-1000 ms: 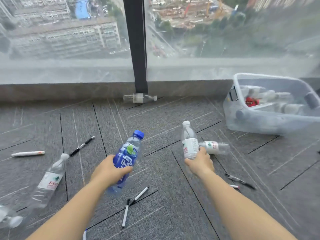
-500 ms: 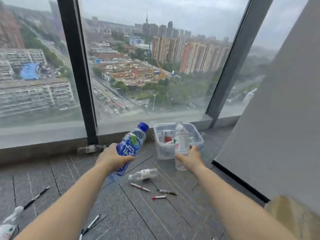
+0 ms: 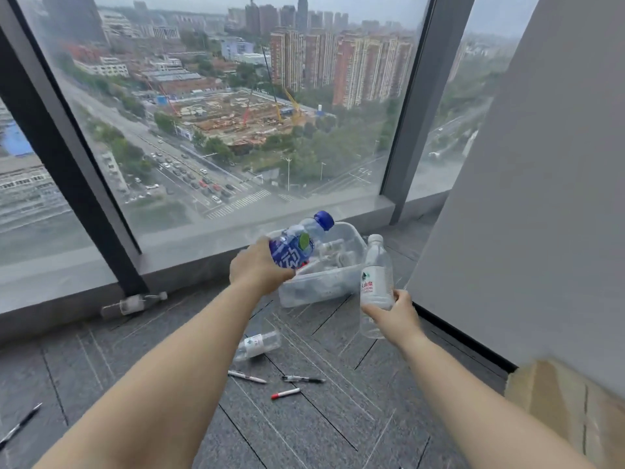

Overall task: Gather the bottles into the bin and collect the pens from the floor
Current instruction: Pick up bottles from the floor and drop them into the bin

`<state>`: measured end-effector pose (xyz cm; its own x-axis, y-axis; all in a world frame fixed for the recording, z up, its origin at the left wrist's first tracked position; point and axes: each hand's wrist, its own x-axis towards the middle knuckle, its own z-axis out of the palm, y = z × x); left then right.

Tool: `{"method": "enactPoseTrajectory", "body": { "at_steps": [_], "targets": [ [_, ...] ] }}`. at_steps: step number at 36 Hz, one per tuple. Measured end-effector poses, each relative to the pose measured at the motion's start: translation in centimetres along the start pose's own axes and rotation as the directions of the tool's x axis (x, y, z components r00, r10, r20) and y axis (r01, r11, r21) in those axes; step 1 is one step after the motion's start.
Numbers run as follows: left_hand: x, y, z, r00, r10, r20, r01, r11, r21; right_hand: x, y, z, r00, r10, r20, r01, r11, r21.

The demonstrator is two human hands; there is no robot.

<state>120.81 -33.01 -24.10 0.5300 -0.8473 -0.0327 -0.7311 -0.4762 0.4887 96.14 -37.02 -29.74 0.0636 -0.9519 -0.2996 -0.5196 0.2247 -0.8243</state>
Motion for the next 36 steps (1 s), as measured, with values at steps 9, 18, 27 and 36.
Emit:
{"method": "enactPoseTrajectory", "body": {
  "at_steps": [9,18,27,36],
  "targets": [
    [8.8,4.7,0.7,0.993,-0.029,0.112,-0.002,0.964,0.265,6.9,-4.0,-2.5,1.000,0.022,-0.019,-0.023,0.999,-0.035],
    [5.1,-1.0,4.5,0.959,-0.167,0.228,0.122,0.972,0.199,7.4,-3.8,0.2,0.980,0.192,0.053,-0.188,0.980,-0.072],
    [3.0,-4.6,0.0,0.916,-0.311,0.254,0.303,0.950,0.070,7.6,-8.8,2.4,0.921,0.364,0.138,-0.375,0.925,0.063],
    [5.1,-6.8,-2.1,0.917,-0.364,0.162,0.376,0.926,-0.046,14.3,-16.0,5.3,0.944,0.268,0.194,-0.306,0.929,0.206]
  ]
}}
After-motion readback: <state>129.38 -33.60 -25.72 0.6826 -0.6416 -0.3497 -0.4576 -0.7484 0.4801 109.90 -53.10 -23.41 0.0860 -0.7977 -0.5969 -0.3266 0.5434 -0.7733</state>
